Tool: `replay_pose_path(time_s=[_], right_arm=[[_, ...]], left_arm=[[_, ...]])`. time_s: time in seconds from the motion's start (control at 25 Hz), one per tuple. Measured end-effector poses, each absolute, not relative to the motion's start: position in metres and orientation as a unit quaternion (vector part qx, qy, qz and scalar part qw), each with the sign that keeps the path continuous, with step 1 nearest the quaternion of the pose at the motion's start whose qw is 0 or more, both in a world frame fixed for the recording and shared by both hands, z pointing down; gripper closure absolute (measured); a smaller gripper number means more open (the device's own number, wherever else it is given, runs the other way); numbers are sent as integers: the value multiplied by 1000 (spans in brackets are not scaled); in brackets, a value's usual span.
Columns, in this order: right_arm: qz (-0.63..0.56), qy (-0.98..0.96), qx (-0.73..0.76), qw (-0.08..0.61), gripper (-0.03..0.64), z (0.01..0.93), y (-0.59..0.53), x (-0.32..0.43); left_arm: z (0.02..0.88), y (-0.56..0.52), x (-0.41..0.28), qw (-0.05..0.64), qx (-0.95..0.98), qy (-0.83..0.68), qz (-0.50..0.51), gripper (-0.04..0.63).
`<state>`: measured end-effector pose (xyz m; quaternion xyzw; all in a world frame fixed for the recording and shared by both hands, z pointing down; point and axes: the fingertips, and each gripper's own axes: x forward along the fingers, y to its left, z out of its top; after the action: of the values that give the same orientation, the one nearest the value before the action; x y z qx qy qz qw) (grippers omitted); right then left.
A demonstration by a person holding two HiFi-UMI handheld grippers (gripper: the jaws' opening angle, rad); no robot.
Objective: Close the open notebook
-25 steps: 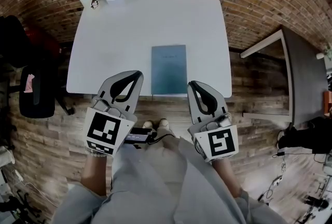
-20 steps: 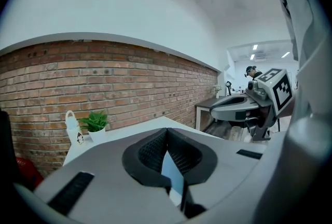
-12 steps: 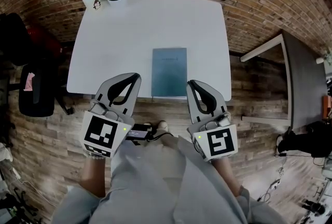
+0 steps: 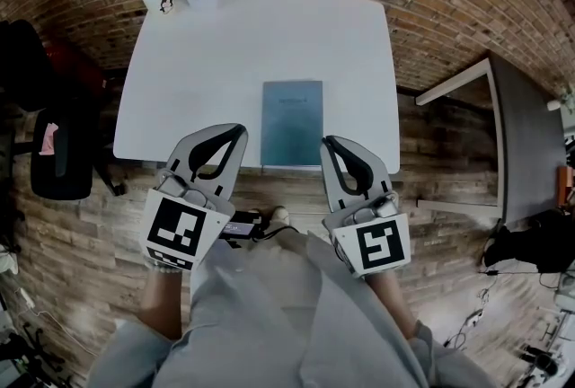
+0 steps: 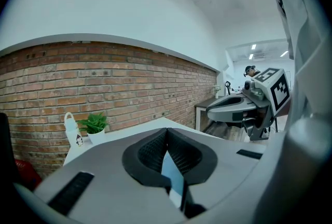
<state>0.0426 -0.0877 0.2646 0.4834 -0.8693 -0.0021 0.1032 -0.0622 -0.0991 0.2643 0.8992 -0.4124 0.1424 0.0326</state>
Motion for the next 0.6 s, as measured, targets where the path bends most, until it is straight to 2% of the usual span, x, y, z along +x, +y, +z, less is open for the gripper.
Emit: replay_pose_path(time_s=[0.6], right_arm=[[-10, -871, 479, 112, 572, 267, -84, 39]], left_arm=[[265, -95, -61, 33, 901, -410, 141, 577]])
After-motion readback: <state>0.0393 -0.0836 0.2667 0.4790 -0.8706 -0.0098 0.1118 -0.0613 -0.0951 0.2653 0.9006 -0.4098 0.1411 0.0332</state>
